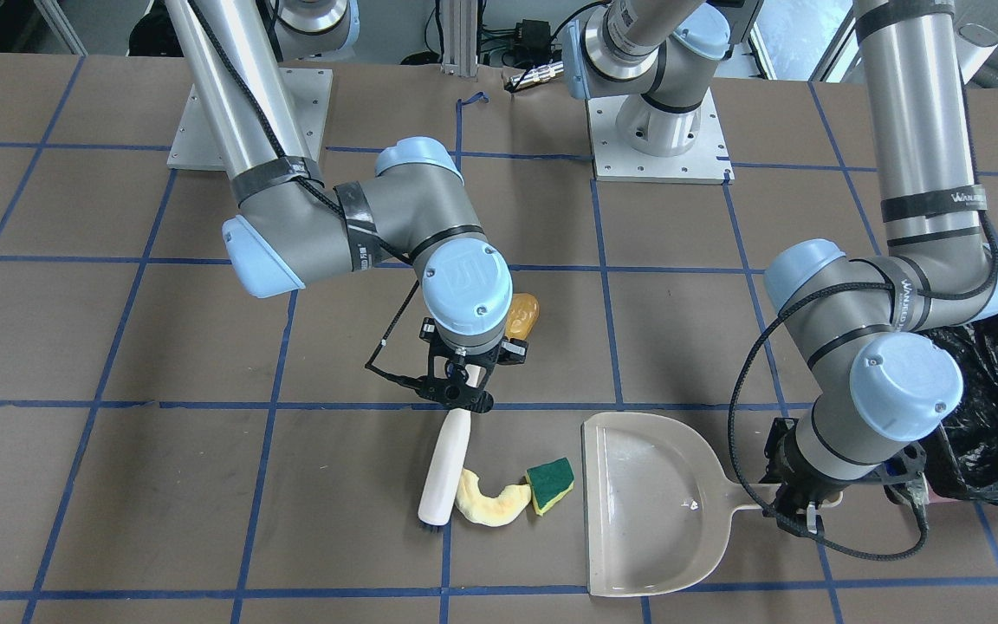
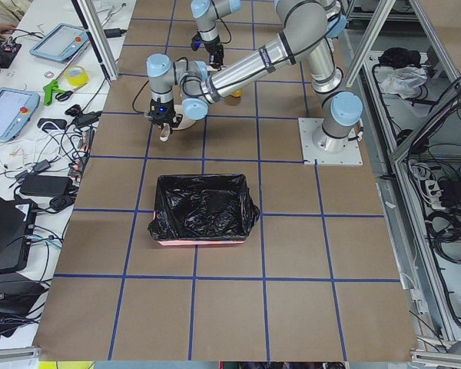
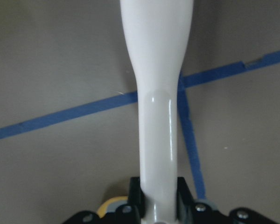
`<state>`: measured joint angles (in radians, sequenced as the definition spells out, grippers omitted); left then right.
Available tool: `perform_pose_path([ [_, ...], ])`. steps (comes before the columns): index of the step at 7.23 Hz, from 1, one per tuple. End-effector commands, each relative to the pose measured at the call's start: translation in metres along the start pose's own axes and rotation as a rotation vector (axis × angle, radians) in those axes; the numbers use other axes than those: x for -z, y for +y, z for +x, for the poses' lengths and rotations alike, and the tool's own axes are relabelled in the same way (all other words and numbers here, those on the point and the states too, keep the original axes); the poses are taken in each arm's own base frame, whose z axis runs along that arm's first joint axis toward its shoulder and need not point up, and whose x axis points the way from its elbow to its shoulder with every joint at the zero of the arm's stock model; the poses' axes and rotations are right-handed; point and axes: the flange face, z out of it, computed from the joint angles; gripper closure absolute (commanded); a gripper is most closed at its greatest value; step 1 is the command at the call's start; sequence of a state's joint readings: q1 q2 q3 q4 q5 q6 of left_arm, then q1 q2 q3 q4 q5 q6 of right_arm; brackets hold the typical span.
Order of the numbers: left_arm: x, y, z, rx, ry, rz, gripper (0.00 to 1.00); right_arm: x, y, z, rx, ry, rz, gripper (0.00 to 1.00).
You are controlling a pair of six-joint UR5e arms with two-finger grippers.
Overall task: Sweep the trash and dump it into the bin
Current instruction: 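Sweep the sponge and cream piece into the dustpan with the brush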
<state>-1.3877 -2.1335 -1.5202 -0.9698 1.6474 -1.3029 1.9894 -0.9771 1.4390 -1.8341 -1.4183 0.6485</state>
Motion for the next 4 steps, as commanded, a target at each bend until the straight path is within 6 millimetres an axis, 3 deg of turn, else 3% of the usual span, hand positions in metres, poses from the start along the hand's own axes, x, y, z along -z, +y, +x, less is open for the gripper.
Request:
perform_pose_path([
  [1, 0.0, 0.0, 0.0, 0.002, 0.0, 0.0, 1.0, -0.005, 0.0, -0.042, 0.133, -0.029, 0.007, 0.92],
  [4, 0.0, 0.0, 0.0, 0.001, 0.003, -0.001, 1.0, 0.001, 0.016, -0.085, 0.211, -0.07, 0.031, 0.92],
])
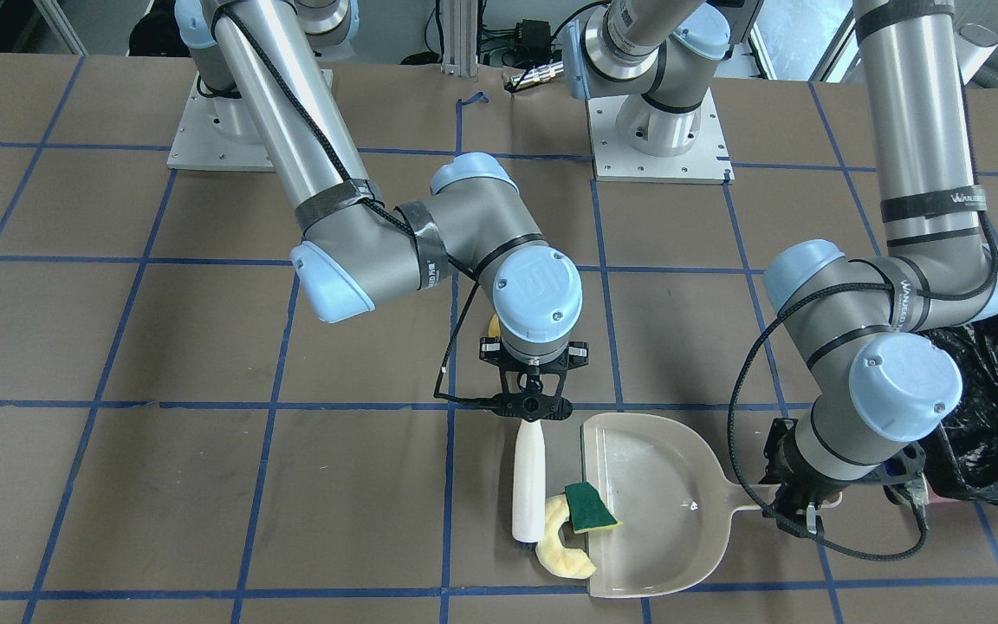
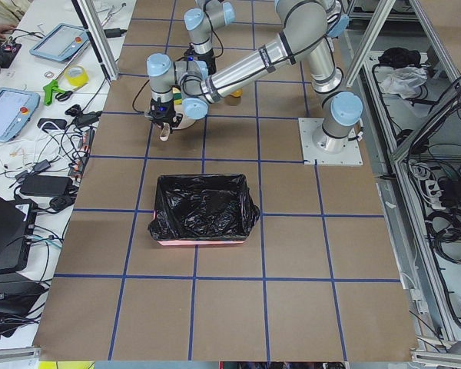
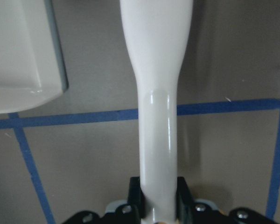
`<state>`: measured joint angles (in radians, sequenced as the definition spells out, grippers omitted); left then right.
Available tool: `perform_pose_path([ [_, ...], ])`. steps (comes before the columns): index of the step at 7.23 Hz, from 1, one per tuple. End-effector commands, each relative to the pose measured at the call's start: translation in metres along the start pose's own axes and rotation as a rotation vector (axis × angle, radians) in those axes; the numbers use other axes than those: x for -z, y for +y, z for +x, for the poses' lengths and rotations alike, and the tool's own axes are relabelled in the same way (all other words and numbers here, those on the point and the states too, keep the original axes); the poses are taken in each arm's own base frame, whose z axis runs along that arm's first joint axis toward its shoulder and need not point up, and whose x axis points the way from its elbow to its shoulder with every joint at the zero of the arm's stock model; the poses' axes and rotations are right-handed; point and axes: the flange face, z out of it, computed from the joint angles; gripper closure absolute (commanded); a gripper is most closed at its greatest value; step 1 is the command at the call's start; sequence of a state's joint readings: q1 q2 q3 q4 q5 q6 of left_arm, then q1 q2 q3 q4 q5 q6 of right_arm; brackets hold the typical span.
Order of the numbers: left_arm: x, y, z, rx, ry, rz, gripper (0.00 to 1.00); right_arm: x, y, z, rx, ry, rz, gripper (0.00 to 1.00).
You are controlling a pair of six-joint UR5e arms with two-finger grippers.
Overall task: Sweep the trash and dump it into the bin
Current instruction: 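Sweep the sponge and cream piece into the dustpan with the brush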
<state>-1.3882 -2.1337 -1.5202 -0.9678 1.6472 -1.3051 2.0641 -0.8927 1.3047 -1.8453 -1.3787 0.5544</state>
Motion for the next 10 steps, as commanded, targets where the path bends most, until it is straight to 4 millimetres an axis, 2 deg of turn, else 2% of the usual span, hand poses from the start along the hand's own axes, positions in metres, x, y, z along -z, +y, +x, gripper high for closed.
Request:
perform_pose_path([
  [1, 0.0, 0.001, 0.0, -0.003, 0.003, -0.001, 1.0, -0.002, -0.002, -0.037, 0.052, -0.027, 0.018, 0.92],
  [3, 0.0, 0.001, 0.0, -0.003, 0.003, -0.001, 1.0, -0.006, 0.001, -0.068, 0.097, -0.058, 0.039, 0.92],
  [5, 0.001, 0.001, 0.001, -0.001, 0.005, -0.002, 1.0, 0.0, -0.001, -0.076, 0.126, -0.07, 0.056, 0.92],
  [6, 0.002, 0.001, 0.001, -0.001, 0.01, -0.002, 1.0, 0.006, -0.001, -0.072, 0.127, -0.059, 0.062, 0.92],
  [7, 0.002, 0.001, 0.001, -0.002, 0.01, -0.003, 1.0, 0.024, 0.003, -0.061, 0.112, -0.04, 0.05, 0.91],
  [9, 0.005, 0.002, 0.001, -0.005, 0.015, -0.007, 1.0, 0.068, 0.024, -0.042, 0.079, 0.005, 0.054, 0.92],
  [10, 0.007, 0.002, 0.0, -0.005, 0.016, -0.007, 1.0, 0.084, 0.027, -0.023, 0.044, 0.018, 0.033, 0.92],
])
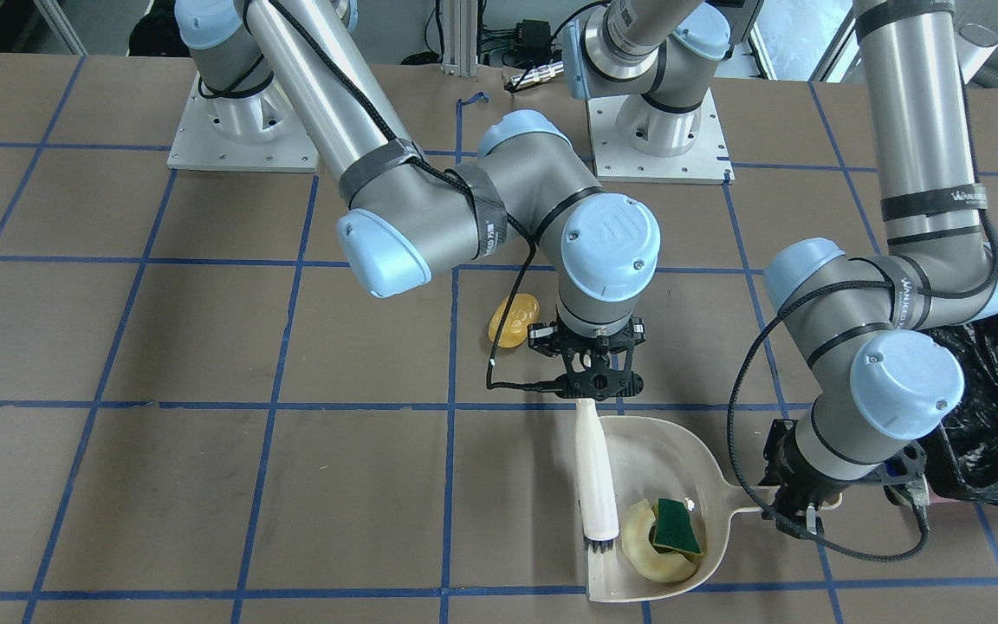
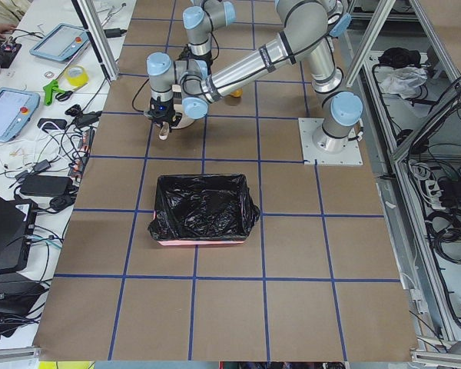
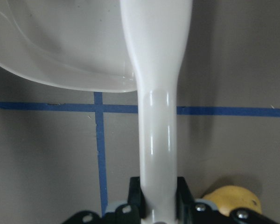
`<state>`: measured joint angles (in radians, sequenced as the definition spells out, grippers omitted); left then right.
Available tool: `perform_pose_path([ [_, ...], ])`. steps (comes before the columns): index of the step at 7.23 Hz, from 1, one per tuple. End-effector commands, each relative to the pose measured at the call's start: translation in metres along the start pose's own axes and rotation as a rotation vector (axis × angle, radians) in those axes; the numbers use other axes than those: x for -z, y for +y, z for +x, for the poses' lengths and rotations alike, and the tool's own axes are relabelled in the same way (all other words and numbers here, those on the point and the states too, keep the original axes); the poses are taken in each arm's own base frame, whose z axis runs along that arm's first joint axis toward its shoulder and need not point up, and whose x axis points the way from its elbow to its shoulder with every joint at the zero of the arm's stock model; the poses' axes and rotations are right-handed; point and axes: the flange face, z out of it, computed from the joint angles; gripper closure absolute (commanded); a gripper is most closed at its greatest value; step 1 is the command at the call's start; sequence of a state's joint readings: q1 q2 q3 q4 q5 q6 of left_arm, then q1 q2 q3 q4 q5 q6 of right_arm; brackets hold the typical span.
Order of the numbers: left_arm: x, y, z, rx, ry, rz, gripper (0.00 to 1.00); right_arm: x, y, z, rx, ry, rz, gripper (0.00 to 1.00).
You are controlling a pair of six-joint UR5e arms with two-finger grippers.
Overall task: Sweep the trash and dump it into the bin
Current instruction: 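Sweep the sponge and cream piece into the dustpan with the brush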
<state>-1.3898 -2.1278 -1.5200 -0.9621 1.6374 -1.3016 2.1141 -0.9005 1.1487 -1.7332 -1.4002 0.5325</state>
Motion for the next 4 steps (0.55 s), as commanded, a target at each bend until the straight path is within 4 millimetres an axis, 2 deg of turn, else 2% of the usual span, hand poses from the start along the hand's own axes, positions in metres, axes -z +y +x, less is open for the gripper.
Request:
perform_pose_path([
  [1, 0.006, 0.0, -0.002, -0.002, 0.003, 0.0, 1.0, 0.049, 0.023, 0.046, -0.054, 0.04, -0.053, 0.93],
  [3, 0.029, 0.003, -0.015, -0.015, 0.015, -0.012, 1.0, 0.075, 0.073, 0.12, -0.124, 0.07, -0.057, 0.94],
  [4, 0.029, 0.004, -0.036, -0.009, 0.0, -0.033, 1.0, 0.072, 0.108, 0.153, -0.153, 0.073, -0.073, 0.95],
])
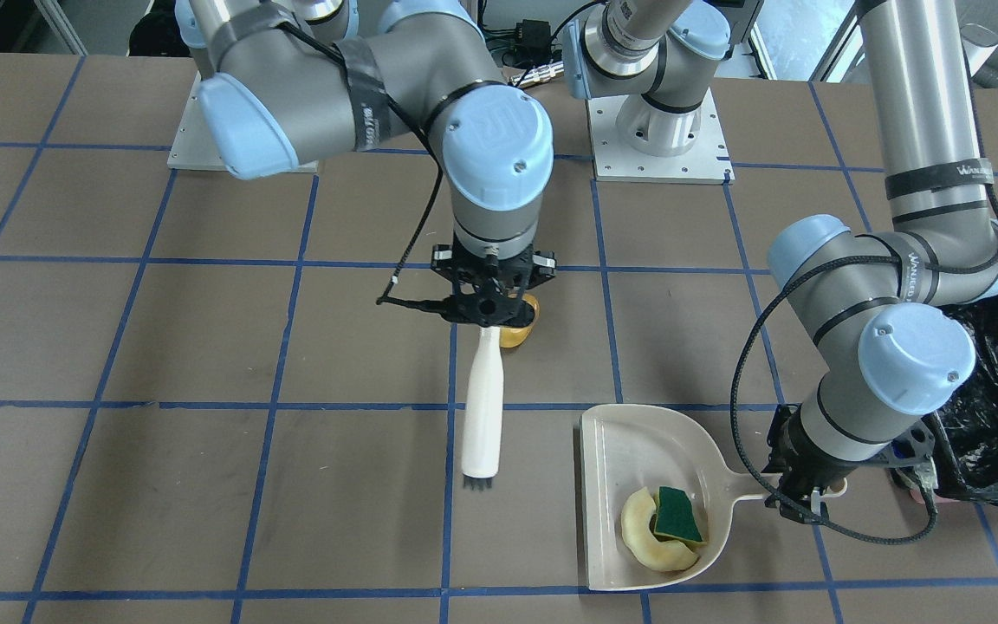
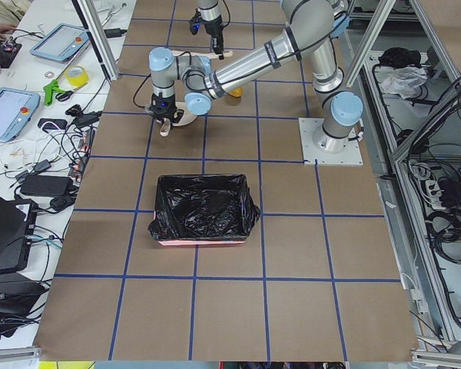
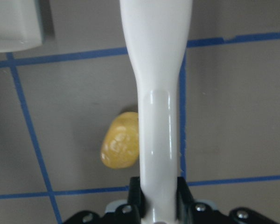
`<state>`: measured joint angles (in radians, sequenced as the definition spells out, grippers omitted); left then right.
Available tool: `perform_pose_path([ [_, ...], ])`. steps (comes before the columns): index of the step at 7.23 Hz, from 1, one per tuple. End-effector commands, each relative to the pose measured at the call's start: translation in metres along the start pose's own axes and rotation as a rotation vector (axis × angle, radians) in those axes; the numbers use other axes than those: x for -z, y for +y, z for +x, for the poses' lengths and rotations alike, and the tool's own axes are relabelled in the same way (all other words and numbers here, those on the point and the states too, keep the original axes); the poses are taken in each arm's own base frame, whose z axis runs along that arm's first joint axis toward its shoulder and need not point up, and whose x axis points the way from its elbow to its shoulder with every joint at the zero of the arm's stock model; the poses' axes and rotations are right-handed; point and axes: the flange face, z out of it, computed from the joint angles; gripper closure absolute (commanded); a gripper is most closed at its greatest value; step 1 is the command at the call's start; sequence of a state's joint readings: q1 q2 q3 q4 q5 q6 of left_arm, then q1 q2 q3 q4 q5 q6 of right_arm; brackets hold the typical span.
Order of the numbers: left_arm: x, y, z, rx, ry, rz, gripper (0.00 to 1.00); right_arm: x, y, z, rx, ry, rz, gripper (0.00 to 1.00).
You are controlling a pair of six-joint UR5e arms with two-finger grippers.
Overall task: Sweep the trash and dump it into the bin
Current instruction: 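Sweep the yellow potato into the dustpan with the right-held brush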
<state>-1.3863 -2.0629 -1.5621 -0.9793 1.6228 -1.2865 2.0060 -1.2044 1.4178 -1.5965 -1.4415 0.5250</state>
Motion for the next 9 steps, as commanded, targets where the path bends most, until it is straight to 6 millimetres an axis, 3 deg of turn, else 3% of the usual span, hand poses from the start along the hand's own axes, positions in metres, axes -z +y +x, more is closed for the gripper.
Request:
perform_pose_path([
  [1, 0.003, 0.008, -0.04, -0.013, -0.024, -0.018, 1.0, -0.01, 0.067, 0.067, -0.024, 0.002, 0.009, 0.95],
  [3, 0.01, 0.02, -0.083, -0.032, -0.052, -0.025, 1.0, -0.043, 0.125, 0.097, -0.058, -0.003, -0.024, 0.97],
  [4, 0.011, 0.026, -0.104, -0.04, -0.068, -0.027, 1.0, -0.051, 0.139, 0.096, -0.168, -0.019, 0.012, 0.96],
  [5, 0.008, 0.032, -0.124, -0.041, -0.085, -0.033, 1.0, -0.065, 0.155, 0.081, -0.15, -0.004, 0.0, 0.96],
  [7, 0.003, 0.038, -0.155, -0.037, -0.089, -0.032, 1.0, -0.077, 0.17, 0.063, -0.221, 0.013, -0.008, 1.0],
  [9, 0.001, 0.044, -0.179, -0.056, -0.095, -0.035, 1.0, -0.094, 0.168, 0.047, -0.304, -0.039, -0.092, 1.0],
])
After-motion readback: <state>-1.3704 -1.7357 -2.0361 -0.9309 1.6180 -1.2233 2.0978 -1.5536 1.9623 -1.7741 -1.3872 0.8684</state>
